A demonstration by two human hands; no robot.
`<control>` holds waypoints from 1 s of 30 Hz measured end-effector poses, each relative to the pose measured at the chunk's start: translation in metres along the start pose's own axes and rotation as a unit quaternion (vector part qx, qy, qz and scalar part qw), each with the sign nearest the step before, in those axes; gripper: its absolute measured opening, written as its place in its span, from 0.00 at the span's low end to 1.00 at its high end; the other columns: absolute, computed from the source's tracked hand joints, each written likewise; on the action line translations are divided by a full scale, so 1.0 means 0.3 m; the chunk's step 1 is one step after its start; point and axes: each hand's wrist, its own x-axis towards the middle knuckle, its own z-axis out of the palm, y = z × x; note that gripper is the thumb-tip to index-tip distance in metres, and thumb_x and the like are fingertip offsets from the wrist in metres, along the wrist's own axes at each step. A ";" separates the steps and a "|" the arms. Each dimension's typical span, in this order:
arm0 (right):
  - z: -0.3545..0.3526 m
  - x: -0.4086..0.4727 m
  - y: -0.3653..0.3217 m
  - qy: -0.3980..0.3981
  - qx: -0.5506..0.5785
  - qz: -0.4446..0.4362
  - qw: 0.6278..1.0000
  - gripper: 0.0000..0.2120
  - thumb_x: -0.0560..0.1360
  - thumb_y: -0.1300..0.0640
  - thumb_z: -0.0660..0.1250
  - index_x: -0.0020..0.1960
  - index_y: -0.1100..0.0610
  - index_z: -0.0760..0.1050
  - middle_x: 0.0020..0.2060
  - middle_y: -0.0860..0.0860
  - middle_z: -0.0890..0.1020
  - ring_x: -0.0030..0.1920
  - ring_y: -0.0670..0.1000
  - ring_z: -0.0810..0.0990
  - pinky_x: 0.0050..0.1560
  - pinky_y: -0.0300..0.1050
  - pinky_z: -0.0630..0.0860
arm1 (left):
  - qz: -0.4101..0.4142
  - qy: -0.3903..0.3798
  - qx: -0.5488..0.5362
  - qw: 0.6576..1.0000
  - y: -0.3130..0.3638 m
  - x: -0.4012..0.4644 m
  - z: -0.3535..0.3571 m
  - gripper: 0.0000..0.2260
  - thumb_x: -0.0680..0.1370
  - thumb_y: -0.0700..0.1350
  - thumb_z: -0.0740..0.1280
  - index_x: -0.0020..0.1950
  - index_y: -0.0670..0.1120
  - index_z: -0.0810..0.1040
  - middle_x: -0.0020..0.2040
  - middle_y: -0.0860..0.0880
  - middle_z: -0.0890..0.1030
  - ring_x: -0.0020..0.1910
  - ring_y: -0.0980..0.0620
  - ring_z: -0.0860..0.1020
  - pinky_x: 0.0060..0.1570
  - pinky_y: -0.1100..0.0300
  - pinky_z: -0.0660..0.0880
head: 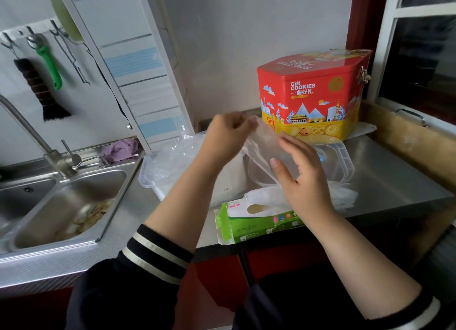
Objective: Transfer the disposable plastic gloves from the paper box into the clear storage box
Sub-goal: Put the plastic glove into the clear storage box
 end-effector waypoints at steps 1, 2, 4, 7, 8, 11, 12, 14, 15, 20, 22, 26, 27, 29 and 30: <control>-0.005 -0.003 -0.003 -0.016 -0.011 -0.006 1.000 0.21 0.78 0.51 0.64 0.65 0.62 0.75 0.64 0.53 0.76 0.66 0.52 0.73 0.68 0.42 0.67 | 0.003 0.027 -0.005 1.000 -0.005 0.018 -0.026 0.09 0.78 0.45 0.67 0.41 0.44 0.83 0.33 0.48 0.79 0.32 0.54 0.71 0.34 0.61 0.68; -0.008 -0.007 -0.005 -0.036 -0.026 -0.007 0.999 0.21 0.77 0.50 0.64 0.65 0.62 0.75 0.63 0.53 0.77 0.66 0.52 0.73 0.68 0.44 0.67 | 0.001 0.053 -0.012 0.999 -0.012 0.037 -0.056 0.09 0.77 0.45 0.67 0.40 0.44 0.83 0.33 0.48 0.79 0.33 0.53 0.71 0.35 0.61 0.67; -0.017 -0.020 -0.004 -0.092 -0.069 0.008 0.993 0.22 0.77 0.47 0.63 0.64 0.60 0.76 0.62 0.52 0.78 0.64 0.52 0.74 0.66 0.49 0.70 | -0.011 0.101 -0.004 0.995 -0.037 0.072 -0.115 0.10 0.77 0.44 0.65 0.39 0.44 0.82 0.30 0.50 0.80 0.31 0.53 0.71 0.35 0.60 0.67; -0.035 -0.038 0.005 -0.181 -0.138 0.082 0.970 0.21 0.76 0.48 0.68 0.65 0.58 0.76 0.63 0.52 0.78 0.64 0.54 0.74 0.66 0.51 0.68 | -0.048 0.156 0.063 0.985 -0.097 0.105 -0.201 0.09 0.78 0.45 0.62 0.44 0.48 0.81 0.27 0.52 0.78 0.25 0.56 0.71 0.33 0.62 0.66; -0.038 -0.045 0.009 -0.199 -0.158 0.099 0.962 0.20 0.76 0.49 0.69 0.64 0.58 0.77 0.63 0.53 0.78 0.64 0.55 0.74 0.66 0.50 0.67 | -0.065 0.169 0.086 0.980 -0.120 0.110 -0.225 0.09 0.78 0.45 0.61 0.47 0.49 0.81 0.27 0.52 0.78 0.23 0.59 0.71 0.32 0.62 0.66; -0.034 -0.067 0.016 -0.219 -0.206 0.107 0.948 0.19 0.75 0.50 0.70 0.62 0.58 0.79 0.61 0.54 0.80 0.62 0.57 0.76 0.64 0.51 0.67 | -0.120 0.177 0.149 0.965 -0.189 0.113 -0.280 0.12 0.78 0.44 0.57 0.53 0.50 0.79 0.27 0.53 0.77 0.28 0.58 0.75 0.35 0.61 0.69; -0.030 -0.072 0.017 -0.221 -0.215 0.103 0.946 0.18 0.75 0.50 0.70 0.60 0.58 0.80 0.60 0.55 0.80 0.60 0.58 0.77 0.63 0.52 0.68 | -0.140 0.170 0.167 0.961 -0.210 0.111 -0.295 0.12 0.78 0.44 0.57 0.55 0.49 0.79 0.28 0.52 0.78 0.34 0.54 0.78 0.39 0.60 0.71; -0.021 -0.078 0.014 -0.227 -0.226 0.098 0.942 0.16 0.74 0.50 0.71 0.58 0.57 0.81 0.58 0.54 0.81 0.58 0.58 0.78 0.61 0.52 0.68 | -0.178 0.152 0.192 0.953 -0.252 0.107 -0.321 0.12 0.77 0.42 0.58 0.57 0.48 0.77 0.36 0.49 0.82 0.45 0.46 0.81 0.48 0.56 0.75; -0.017 -0.080 0.014 -0.229 -0.229 0.096 0.941 0.16 0.74 0.50 0.71 0.58 0.57 0.81 0.58 0.54 0.81 0.57 0.58 0.78 0.60 0.52 0.68 | -0.194 0.148 0.203 0.948 -0.272 0.104 -0.331 0.13 0.75 0.40 0.59 0.58 0.47 0.76 0.42 0.47 0.84 0.50 0.45 0.81 0.52 0.54 0.75; -0.005 -0.081 0.014 -0.243 -0.235 0.095 0.936 0.14 0.75 0.49 0.70 0.57 0.55 0.82 0.58 0.53 0.82 0.58 0.57 0.78 0.60 0.52 0.68 | -0.203 0.156 0.295 0.921 -0.337 0.075 -0.343 0.15 0.77 0.40 0.58 0.63 0.48 0.70 0.56 0.44 0.81 0.57 0.42 0.76 0.46 0.55 0.69; -0.006 -0.082 0.016 -0.249 -0.239 0.097 0.934 0.15 0.75 0.49 0.69 0.58 0.55 0.81 0.58 0.52 0.81 0.59 0.56 0.77 0.61 0.51 0.67 | -0.197 0.143 0.343 0.907 -0.343 0.065 -0.337 0.15 0.79 0.42 0.59 0.66 0.45 0.69 0.58 0.42 0.79 0.58 0.40 0.76 0.44 0.55 0.66; -0.002 -0.082 0.016 -0.244 -0.235 0.108 0.935 0.14 0.75 0.48 0.70 0.57 0.54 0.81 0.57 0.51 0.82 0.58 0.55 0.78 0.60 0.51 0.66 | -0.171 0.119 0.417 0.885 -0.345 0.060 -0.337 0.15 0.78 0.46 0.65 0.64 0.45 0.74 0.64 0.42 0.71 0.64 0.39 0.68 0.50 0.50 0.67; -0.001 -0.082 0.017 -0.243 -0.234 0.110 0.935 0.14 0.74 0.47 0.70 0.56 0.53 0.82 0.56 0.50 0.82 0.58 0.55 0.78 0.60 0.50 0.67 | -0.155 0.121 0.437 0.878 -0.343 0.056 -0.335 0.14 0.78 0.47 0.66 0.63 0.46 0.76 0.64 0.42 0.70 0.65 0.39 0.66 0.53 0.49 0.68; 0.001 -0.081 0.017 -0.238 -0.232 0.113 0.936 0.13 0.73 0.48 0.72 0.54 0.54 0.82 0.54 0.50 0.83 0.56 0.55 0.79 0.58 0.50 0.67 | -0.106 0.143 0.460 0.870 -0.328 0.052 -0.325 0.13 0.76 0.48 0.68 0.60 0.47 0.78 0.63 0.43 0.70 0.64 0.39 0.66 0.58 0.48 0.66; 0.001 -0.081 0.017 -0.233 -0.228 0.112 0.939 0.12 0.72 0.49 0.73 0.52 0.54 0.83 0.53 0.50 0.84 0.54 0.55 0.79 0.57 0.49 0.68 | -0.069 0.166 0.457 0.871 -0.312 0.049 -0.315 0.12 0.76 0.47 0.68 0.59 0.47 0.79 0.62 0.43 0.71 0.63 0.39 0.66 0.59 0.48 0.66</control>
